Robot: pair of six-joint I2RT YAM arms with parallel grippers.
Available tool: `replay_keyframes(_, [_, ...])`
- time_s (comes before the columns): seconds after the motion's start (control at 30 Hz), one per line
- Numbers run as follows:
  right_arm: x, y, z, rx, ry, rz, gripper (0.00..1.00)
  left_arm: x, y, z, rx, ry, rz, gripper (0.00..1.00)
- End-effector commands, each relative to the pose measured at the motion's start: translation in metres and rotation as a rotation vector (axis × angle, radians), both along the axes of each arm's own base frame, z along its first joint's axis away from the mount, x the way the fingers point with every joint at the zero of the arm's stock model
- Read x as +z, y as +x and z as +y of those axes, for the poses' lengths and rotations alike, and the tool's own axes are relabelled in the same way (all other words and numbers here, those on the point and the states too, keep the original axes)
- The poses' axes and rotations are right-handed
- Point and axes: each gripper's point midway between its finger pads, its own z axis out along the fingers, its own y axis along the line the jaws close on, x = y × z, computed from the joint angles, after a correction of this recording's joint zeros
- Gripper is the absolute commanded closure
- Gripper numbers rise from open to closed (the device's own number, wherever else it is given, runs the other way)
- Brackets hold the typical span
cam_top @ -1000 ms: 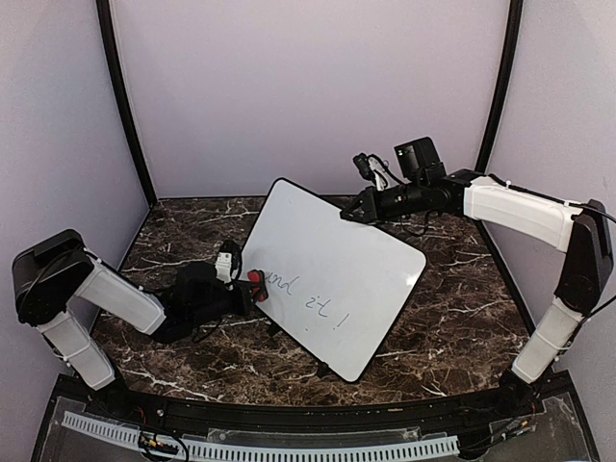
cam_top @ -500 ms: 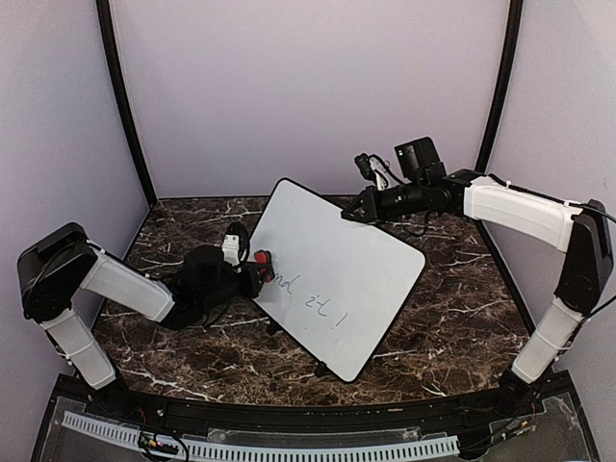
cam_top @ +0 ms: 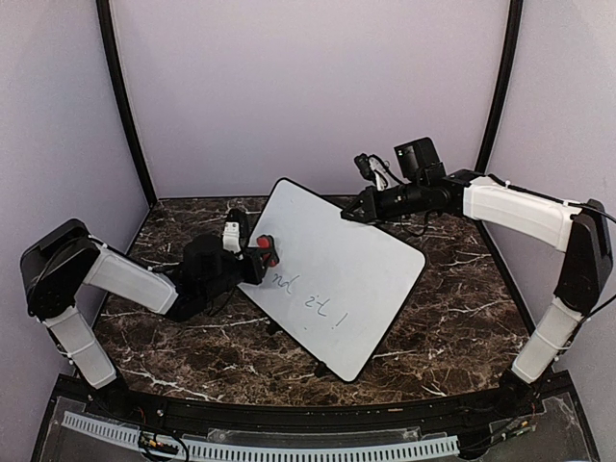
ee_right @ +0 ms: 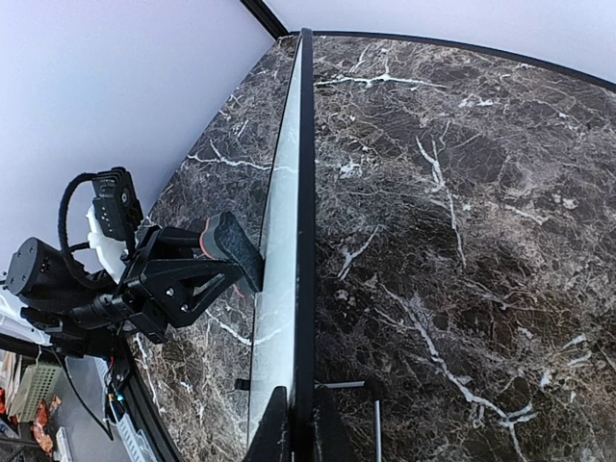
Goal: Erase the whiteboard
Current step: Erase the whiteboard from the whiteboard stand.
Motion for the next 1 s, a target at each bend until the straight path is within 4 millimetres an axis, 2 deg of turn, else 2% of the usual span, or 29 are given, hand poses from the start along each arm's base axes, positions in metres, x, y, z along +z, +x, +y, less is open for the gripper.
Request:
replay_keyframes(0.0, [-0.052,-0.034,0.017,0.163,-0.076,0.083,1.0,-0.051,-0.025,0.013,-0.019,0.054,0.129,1.0])
replay_keyframes(0.13, [-0.054,-0.033,0.017,0.163,-0.08,0.085,1.0,-0.068,-0.044,0.023,-0.016,0.083,0.169,1.0])
replay_keyframes(0.27, [-0.054,-0.033,0.018,0.164,-0.079,0.084,1.0,-0.081,-0.051,0.043,0.06,0.101,0.21,1.0])
replay_keyframes(0.4, [-0.055,-0.033,0.018,0.164,-0.08,0.088,1.0,-0.088,-0.038,0.068,0.194,0.136,0.237,1.0])
replay_keyframes(0.6, [-0.055,-0.034,0.017,0.163,-0.083,0.09,1.0,-0.089,-0.018,0.086,0.269,0.083,0.258,1.0])
replay_keyframes(0.7, [-0.053,-0.034,0.016,0.162,-0.082,0.085,1.0,-0.088,-0.013,0.085,0.259,0.062,0.256,1.0])
replay_keyframes(0.8, [-0.053,-0.034,0.016,0.162,-0.083,0.085,1.0,-0.075,-0.013,0.071,0.188,0.022,0.215,1.0])
replay_keyframes(0.97, [-0.053,-0.033,0.017,0.163,-0.081,0.084,1.0,-0.068,-0.033,0.038,0.017,0.034,0.16,1.0])
